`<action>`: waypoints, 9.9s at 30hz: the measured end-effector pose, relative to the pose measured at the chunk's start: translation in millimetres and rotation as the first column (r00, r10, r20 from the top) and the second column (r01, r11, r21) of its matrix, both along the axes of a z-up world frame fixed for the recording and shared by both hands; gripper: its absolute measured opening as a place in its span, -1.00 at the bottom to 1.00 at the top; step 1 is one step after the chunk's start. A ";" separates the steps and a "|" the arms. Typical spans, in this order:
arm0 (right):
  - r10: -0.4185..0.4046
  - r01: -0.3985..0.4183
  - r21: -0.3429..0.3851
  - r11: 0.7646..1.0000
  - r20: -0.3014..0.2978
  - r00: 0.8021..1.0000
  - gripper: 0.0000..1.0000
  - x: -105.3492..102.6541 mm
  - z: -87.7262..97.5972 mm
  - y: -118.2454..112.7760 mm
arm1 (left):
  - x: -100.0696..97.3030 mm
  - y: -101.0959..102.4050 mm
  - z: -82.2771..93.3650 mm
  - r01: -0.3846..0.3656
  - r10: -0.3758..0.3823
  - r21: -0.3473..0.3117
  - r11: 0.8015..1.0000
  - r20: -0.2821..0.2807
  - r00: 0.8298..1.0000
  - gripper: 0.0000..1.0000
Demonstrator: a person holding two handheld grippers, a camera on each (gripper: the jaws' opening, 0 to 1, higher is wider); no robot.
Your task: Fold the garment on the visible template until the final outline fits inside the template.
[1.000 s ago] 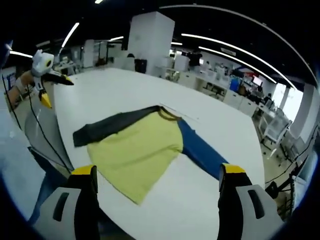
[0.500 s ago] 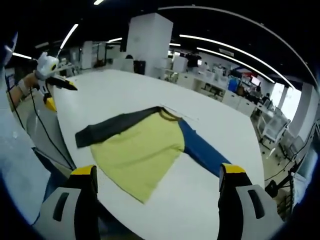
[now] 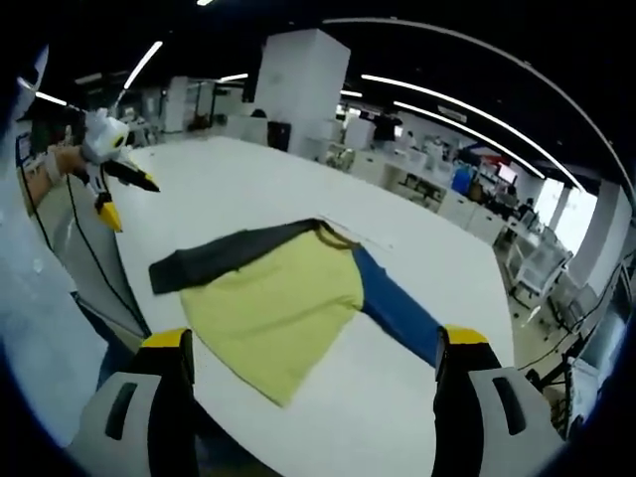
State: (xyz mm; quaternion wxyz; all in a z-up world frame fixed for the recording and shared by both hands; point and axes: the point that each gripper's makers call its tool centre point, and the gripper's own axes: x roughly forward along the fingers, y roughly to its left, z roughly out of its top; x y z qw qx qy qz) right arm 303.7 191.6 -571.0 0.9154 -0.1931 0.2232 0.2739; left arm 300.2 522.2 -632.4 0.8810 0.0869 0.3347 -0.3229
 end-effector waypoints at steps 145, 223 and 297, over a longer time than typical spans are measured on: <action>0.003 -0.003 0.038 0.999 -0.007 1.000 1.00 19.1 8.1 -14.8 | -5.4 25.8 -131.8 -0.178 0.196 0.081 0.981 -0.386 0.902 -1.00; 0.031 -0.030 0.011 0.999 -0.015 0.999 1.00 44.8 9.5 -74.2 | 117.4 186.0 -38.5 -0.312 0.398 0.385 0.868 -0.165 0.903 -1.00; -0.108 0.107 -0.027 0.994 -0.029 0.994 1.00 104.4 25.7 -72.5 | 221.0 303.4 -133.3 -0.152 0.454 0.673 0.724 -0.298 0.840 -1.00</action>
